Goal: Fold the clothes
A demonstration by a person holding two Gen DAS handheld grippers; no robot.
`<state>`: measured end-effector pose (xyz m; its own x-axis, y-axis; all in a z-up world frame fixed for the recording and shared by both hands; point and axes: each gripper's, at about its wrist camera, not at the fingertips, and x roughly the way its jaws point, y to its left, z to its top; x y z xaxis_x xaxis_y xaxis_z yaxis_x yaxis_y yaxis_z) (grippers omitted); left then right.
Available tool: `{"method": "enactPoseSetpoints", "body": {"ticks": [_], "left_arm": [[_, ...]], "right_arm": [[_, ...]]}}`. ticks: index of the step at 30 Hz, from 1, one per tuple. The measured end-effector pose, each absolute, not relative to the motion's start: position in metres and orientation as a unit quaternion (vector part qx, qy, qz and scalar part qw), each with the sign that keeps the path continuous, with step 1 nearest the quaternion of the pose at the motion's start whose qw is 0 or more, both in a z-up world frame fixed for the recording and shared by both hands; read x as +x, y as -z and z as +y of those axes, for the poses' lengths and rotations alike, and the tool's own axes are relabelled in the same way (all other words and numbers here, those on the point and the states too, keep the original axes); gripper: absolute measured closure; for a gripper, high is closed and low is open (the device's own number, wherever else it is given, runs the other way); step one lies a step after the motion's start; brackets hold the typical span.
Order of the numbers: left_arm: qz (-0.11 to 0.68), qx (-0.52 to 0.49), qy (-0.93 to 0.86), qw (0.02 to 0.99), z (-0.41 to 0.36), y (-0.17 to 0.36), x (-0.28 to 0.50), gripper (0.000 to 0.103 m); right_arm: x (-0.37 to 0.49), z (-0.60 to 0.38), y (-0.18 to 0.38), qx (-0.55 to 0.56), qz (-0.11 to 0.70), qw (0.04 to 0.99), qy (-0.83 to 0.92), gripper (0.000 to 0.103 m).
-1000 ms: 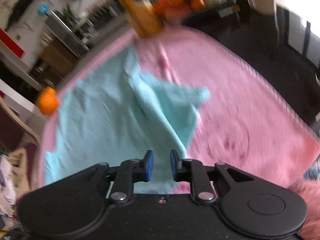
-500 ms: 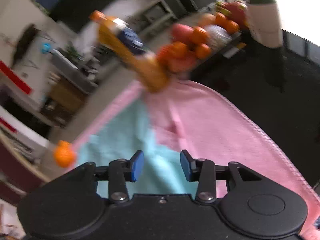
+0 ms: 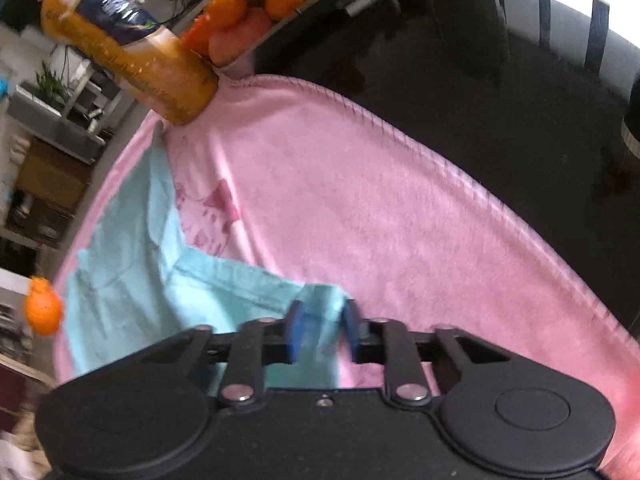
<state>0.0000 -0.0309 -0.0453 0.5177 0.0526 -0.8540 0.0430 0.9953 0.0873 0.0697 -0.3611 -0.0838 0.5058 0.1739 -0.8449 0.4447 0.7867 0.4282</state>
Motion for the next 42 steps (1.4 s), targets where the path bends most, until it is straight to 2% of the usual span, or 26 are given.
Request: {"method": "enactPoseSetpoints", "body": {"ticks": [1, 6, 12, 16, 19, 22, 23, 26, 29, 33, 37, 42], "left_arm": [[0.490, 0.048, -0.004, 0.871, -0.030, 0.045, 0.000, 0.080], [0.483, 0.046, -0.009, 0.874, -0.027, 0.043, -0.003, 0.080], [0.484, 0.064, -0.009, 0.873, -0.030, 0.050, -0.004, 0.080], [0.478, 0.047, -0.001, 0.877, -0.023, 0.042, -0.010, 0.080], [0.468, 0.011, 0.011, 0.884, -0.010, 0.027, -0.018, 0.080], [0.460, -0.031, 0.026, 0.887, 0.005, 0.013, -0.025, 0.080], [0.464, -0.043, 0.029, 0.884, 0.009, 0.013, -0.026, 0.080], [0.469, -0.053, 0.022, 0.881, 0.018, 0.013, -0.030, 0.080], [0.467, -0.057, 0.009, 0.882, 0.027, 0.009, -0.036, 0.080], [0.465, -0.062, -0.008, 0.883, 0.039, 0.003, -0.044, 0.080], [0.462, -0.067, -0.026, 0.884, 0.052, -0.002, -0.052, 0.080], [0.459, -0.073, -0.048, 0.884, 0.067, -0.009, -0.062, 0.080]], "right_arm": [[0.069, -0.357, 0.081, 0.296, 0.484, 0.819, 0.088, 0.100], [0.049, -0.352, 0.055, 0.203, 0.421, 0.873, 0.141, 0.101], [0.046, -0.359, 0.076, 0.185, 0.468, 0.848, 0.166, 0.100], [0.039, -0.362, 0.074, 0.206, 0.469, 0.843, 0.161, 0.091], [0.020, -0.365, 0.054, 0.239, 0.430, 0.859, 0.146, 0.087], [0.000, -0.370, 0.036, 0.311, 0.384, 0.868, 0.044, 0.081], [-0.001, -0.368, 0.040, 0.337, 0.395, 0.854, 0.004, 0.076], [0.005, -0.352, 0.065, 0.393, 0.455, 0.795, -0.085, 0.075], [0.020, -0.332, 0.088, 0.373, 0.517, 0.765, -0.088, 0.075], [0.025, -0.329, 0.095, 0.325, 0.544, 0.773, -0.030, 0.076], [0.014, -0.331, 0.072, 0.235, 0.511, 0.825, 0.053, 0.075], [0.004, -0.318, 0.009, 0.250, 0.413, 0.875, -0.033, 0.075]]}}
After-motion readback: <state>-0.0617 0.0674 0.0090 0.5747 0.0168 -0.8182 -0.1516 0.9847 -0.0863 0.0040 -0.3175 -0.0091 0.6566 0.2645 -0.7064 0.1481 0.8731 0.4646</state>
